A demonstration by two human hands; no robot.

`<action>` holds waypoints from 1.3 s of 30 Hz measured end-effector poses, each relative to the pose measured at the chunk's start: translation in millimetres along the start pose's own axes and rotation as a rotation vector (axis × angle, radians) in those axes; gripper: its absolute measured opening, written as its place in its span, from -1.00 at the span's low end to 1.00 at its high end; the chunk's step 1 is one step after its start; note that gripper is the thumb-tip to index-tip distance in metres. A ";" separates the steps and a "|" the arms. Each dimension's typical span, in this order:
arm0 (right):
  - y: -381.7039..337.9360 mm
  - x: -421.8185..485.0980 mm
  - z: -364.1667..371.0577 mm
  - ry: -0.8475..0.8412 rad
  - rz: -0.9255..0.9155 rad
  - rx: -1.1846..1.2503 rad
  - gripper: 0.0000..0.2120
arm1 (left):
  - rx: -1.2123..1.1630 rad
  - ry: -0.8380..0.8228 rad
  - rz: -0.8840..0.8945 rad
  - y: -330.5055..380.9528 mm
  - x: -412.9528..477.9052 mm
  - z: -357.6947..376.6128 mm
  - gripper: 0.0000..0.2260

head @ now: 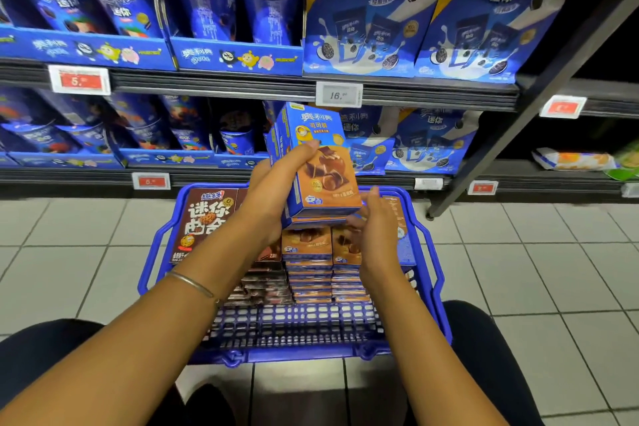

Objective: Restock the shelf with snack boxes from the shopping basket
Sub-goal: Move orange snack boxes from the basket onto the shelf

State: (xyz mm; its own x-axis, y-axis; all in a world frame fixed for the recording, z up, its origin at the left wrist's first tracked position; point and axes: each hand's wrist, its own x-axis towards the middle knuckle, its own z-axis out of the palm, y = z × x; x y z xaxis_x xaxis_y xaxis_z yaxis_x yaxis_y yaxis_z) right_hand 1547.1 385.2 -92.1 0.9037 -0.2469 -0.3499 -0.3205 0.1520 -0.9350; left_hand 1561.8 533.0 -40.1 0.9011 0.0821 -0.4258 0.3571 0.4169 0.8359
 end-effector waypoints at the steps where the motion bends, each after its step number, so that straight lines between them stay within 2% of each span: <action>1: 11.6 4.2 -0.4 -0.010 0.014 -0.083 -0.71 | -0.012 0.000 0.004 1.7 0.2 -1.2 -0.58; 3: 35.1 9.0 2.7 -0.073 0.022 -0.272 -0.74 | -0.026 0.005 0.002 4.5 -1.0 -3.6 -0.58; 7: 61.3 10.6 17.6 -0.128 -0.128 -0.681 -0.62 | -0.022 -0.020 0.000 5.2 -1.3 -7.1 -0.60; 9: 68.5 10.1 24.1 -0.117 -0.150 -0.876 -0.48 | -0.025 -0.027 -0.003 5.1 -1.4 -8.0 -0.60; 11: 71.9 6.7 27.7 -0.082 -0.159 -0.913 -0.38 | -0.024 -0.030 -0.001 5.2 -0.7 -8.3 -0.60; 13: 74.8 2.2 28.8 -0.046 -0.199 -0.909 -0.36 | -0.022 -0.037 0.002 5.9 0.0 -7.6 -0.59; 15: 78.8 -0.3 27.2 -0.029 -0.253 -0.843 -0.34 | -0.021 -0.039 0.000 7.0 1.2 -6.9 -0.58; 17: 81.2 -0.9 25.3 -0.043 -0.272 -0.661 -0.36 | -0.025 -0.040 -0.005 8.5 1.4 -6.0 -0.56; 19: 77.7 -1.8 23.1 -0.037 -0.215 -0.434 -0.46 | -0.027 -0.041 -0.010 10.1 0.5 -5.0 -0.54; 22: 59.4 2.2 13.2 0.063 -0.153 -0.190 -0.59 | -0.041 -0.057 -0.006 12.1 -1.5 -5.0 -0.51; 30: -37.9 4.3 -19.2 0.258 -0.306 0.089 -0.59 | 0.111 -0.022 0.106 10.8 -7.4 -1.6 -0.42; 34: -67.4 -9.0 -18.4 0.144 -0.286 0.256 -0.60 | 0.134 -0.026 0.110 9.6 -7.0 -2.2 -0.39; 37: -77.1 -16.2 -19.5 0.059 -0.268 0.257 -0.62 | 0.072 -0.022 0.057 13.8 -6.2 -4.7 -0.20; 39: -81.5 -18.0 -21.5 -0.007 -0.234 0.258 -0.64 | 0.042 -0.039 0.064 16.6 -4.9 -5.3 -0.18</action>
State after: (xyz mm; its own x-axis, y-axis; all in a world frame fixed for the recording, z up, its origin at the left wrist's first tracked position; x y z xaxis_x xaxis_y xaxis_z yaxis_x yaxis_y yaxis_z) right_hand 1550.8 356.7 -10.9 0.9463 -0.2976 -0.1266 -0.0228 0.3291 -0.9440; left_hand 1562.0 544.3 -25.9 0.9310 0.0721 -0.3579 0.3076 0.3734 0.8752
